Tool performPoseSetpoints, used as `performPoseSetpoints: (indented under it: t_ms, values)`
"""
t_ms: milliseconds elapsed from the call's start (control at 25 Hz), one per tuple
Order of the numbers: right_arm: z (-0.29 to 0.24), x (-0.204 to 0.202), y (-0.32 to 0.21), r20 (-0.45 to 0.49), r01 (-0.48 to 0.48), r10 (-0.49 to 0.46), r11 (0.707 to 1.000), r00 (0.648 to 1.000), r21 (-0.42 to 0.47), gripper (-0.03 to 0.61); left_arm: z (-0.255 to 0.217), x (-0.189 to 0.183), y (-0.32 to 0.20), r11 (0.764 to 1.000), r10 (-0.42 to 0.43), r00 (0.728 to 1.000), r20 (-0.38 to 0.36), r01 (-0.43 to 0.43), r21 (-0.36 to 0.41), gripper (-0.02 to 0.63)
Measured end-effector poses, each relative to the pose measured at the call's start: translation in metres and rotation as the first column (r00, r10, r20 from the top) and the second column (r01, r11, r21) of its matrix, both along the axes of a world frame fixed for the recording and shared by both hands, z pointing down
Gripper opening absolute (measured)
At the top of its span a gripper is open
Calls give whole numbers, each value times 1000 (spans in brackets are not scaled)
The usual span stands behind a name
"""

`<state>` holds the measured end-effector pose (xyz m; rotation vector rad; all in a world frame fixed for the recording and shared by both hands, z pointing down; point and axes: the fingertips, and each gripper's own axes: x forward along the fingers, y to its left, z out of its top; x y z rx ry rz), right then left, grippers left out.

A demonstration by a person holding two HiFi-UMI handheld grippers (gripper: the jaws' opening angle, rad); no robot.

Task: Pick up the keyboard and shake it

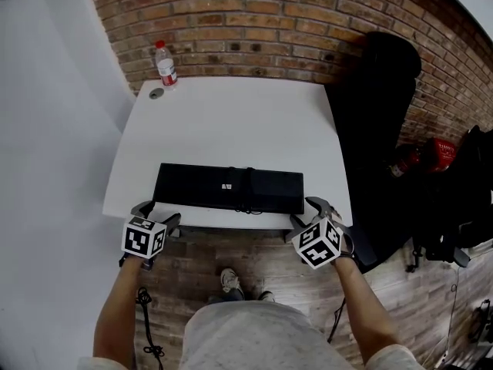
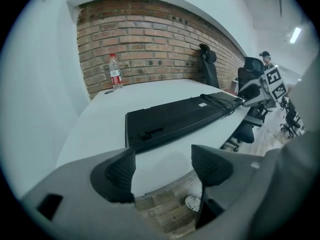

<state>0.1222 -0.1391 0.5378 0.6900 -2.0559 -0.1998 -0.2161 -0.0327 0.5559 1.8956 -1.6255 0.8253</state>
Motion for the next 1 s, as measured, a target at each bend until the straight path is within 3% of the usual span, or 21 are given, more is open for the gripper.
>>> performPoseSetpoints:
  t_ms: [320, 560, 800, 920, 1000]
  values:
    - [-36, -16, 30, 274, -55, 72, 996, 959, -70, 196, -40, 70, 5, 987, -40, 993, -114, 56, 148, 305]
    - [-70, -26, 53, 412, -42, 74, 995, 908, -85, 157, -86, 126, 3, 956, -40, 984, -173, 88, 280, 232]
    - [-107, -28, 71, 529, -34, 79, 995, 845, -95, 106, -124, 165, 9, 917, -47, 978, -204, 124, 378, 106]
    - [-120, -28, 80, 575, -27, 85, 994, 814, -109, 27, -133, 175, 16, 905, -73, 976, -205, 152, 398, -6]
    - [-126, -27, 85, 597, -19, 86, 993, 798, -117, 12, -137, 181, 18, 898, -83, 972, -218, 168, 407, -6]
